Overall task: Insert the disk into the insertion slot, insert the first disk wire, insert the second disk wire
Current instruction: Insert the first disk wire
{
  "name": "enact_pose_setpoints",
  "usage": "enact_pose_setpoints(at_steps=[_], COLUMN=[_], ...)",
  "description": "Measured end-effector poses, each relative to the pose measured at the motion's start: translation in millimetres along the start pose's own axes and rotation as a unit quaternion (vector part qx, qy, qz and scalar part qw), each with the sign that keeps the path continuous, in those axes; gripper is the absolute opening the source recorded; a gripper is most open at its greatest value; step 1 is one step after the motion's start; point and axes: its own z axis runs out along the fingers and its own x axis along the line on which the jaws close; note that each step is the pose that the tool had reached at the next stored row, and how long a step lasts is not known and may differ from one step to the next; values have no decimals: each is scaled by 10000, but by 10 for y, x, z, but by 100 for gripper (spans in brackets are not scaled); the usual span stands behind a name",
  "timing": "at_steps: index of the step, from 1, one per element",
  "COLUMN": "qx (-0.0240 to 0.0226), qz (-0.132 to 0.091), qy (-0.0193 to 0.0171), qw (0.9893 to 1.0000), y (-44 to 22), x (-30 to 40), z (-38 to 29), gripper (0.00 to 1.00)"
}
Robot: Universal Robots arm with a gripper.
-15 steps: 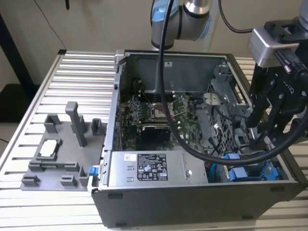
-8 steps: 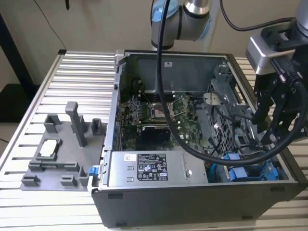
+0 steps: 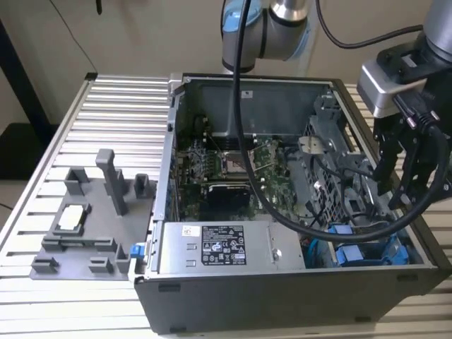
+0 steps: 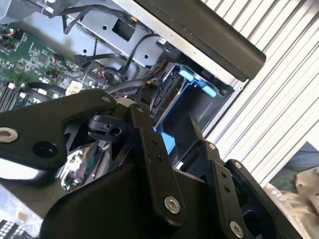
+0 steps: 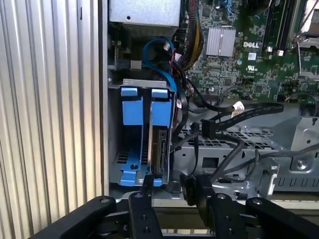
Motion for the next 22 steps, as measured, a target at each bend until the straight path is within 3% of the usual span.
enact_pose_setpoints(at_steps=[5, 19, 22], qx=[2, 1, 1], qz=[-217, -228, -228], qy=[-12, -10, -10], qw=[9998, 9997, 9997], y=[5, -33, -34], x=[-16, -16, -16], z=[25, 40, 40], gripper=[47, 47, 38])
